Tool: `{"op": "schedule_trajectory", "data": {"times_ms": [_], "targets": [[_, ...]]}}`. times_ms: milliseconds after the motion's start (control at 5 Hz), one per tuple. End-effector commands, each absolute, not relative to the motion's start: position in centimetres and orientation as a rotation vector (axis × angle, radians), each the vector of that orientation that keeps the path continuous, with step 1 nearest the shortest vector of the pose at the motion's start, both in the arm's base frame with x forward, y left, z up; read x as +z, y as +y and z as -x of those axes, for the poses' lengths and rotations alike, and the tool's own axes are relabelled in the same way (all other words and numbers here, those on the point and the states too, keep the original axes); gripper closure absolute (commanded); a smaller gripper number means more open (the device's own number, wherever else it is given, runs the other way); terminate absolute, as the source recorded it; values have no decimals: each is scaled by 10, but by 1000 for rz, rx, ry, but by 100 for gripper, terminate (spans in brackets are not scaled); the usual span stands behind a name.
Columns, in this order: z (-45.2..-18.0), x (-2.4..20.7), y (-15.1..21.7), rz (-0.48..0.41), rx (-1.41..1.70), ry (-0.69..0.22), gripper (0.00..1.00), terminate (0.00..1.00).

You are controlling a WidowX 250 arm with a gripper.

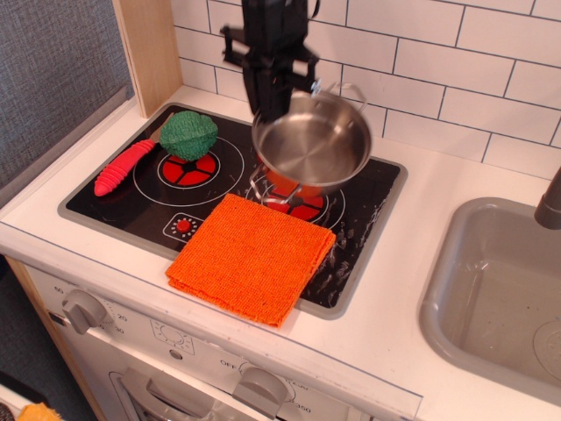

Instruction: Place the pot on the upper edge of the right burner

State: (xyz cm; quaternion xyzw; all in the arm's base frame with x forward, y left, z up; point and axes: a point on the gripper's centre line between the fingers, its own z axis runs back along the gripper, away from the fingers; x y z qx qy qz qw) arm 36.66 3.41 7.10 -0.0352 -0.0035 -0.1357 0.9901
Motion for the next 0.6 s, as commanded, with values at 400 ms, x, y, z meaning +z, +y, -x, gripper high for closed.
{"op": "schedule_trajectory", "data": {"times_ms": [400], "targets": [[-418,51,19,81,-284,-88,100,0]]}}
